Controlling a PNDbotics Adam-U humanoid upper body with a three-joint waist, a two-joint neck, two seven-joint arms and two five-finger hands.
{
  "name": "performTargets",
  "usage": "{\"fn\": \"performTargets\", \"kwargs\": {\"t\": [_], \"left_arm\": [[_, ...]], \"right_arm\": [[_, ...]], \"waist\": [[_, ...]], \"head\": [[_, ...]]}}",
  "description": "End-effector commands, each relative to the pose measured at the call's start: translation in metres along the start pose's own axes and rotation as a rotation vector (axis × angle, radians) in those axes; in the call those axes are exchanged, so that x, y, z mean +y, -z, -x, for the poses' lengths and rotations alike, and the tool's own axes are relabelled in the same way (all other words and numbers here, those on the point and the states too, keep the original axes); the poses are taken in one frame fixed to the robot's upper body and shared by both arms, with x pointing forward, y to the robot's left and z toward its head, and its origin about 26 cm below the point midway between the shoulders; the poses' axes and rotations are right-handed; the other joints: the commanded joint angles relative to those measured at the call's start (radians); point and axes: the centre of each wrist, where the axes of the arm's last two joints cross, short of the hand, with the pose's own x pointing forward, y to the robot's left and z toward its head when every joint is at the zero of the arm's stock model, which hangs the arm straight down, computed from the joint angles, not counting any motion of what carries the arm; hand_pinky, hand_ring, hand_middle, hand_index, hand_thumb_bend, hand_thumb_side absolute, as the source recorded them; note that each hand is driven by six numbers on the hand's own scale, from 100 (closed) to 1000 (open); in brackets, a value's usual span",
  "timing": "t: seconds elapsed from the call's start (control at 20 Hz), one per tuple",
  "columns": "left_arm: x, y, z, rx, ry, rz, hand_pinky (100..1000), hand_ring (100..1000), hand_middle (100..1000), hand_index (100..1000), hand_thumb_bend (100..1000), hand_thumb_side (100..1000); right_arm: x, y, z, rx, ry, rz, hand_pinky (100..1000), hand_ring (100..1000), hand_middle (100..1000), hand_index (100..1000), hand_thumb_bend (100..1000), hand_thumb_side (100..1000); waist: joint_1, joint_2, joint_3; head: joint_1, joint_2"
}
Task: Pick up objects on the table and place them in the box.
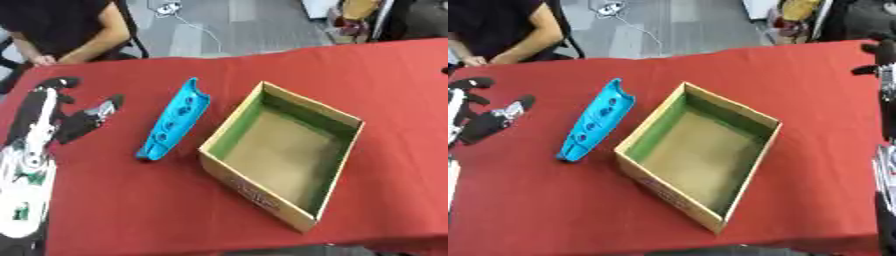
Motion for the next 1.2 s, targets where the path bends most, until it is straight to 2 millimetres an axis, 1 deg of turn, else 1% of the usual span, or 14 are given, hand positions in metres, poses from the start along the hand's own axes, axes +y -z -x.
{"fn": "performTargets", "kwargs": {"t": [0.05, 0.15, 0.25, 0.55, 0.8, 1.0, 1.2], "left_arm": [[0.025, 0.024, 0.002, -0.008, 0.076, 0.044, 544, 708, 812, 866, 832, 646], [0.028, 0.038, 0.005, 0.017, 0.078, 0.075, 550, 710, 813, 869, 846, 658], [0.026, 0.050, 0.008, 0.045, 0.075, 0.101, 554, 711, 814, 870, 855, 675], [0.002, 0.075, 0.013, 0.115, 0.040, 0.185, 566, 717, 818, 874, 870, 701], [-0.018, 0.087, 0.017, 0.173, 0.022, 0.247, 566, 716, 817, 873, 879, 711], [-0.034, 0.093, 0.021, 0.205, 0.009, 0.277, 568, 717, 816, 869, 887, 718], [-0.050, 0.097, 0.020, 0.213, -0.005, 0.301, 571, 718, 816, 869, 890, 720]], "right_arm": [[-0.007, 0.003, -0.004, -0.019, -0.024, -0.007, 593, 809, 824, 998, 451, 960], [-0.007, 0.002, -0.003, -0.016, -0.023, -0.010, 592, 809, 825, 999, 451, 958], [-0.006, 0.002, -0.003, -0.014, -0.022, -0.013, 592, 809, 825, 999, 451, 955], [-0.004, 0.002, -0.003, -0.016, -0.016, -0.020, 592, 809, 825, 999, 451, 956], [-0.004, 0.002, -0.003, -0.015, -0.014, -0.025, 592, 809, 825, 1000, 451, 955], [-0.003, 0.002, -0.002, -0.015, -0.012, -0.027, 592, 809, 825, 1000, 452, 954], [-0.002, 0.002, -0.003, -0.016, -0.008, -0.028, 592, 810, 826, 1000, 451, 953]], "waist": [[0.001, -0.015, -0.003], [0.004, -0.018, -0.006], [0.006, -0.019, -0.008], [0.006, -0.019, -0.013], [0.005, -0.019, -0.014], [0.004, -0.017, -0.015], [0.002, -0.014, -0.017]], "head": [[0.012, -0.001], [0.014, -0.001], [0.015, -0.001], [0.013, -0.001], [0.016, -0.001], [0.018, -0.001], [0.023, -0.001]]}}
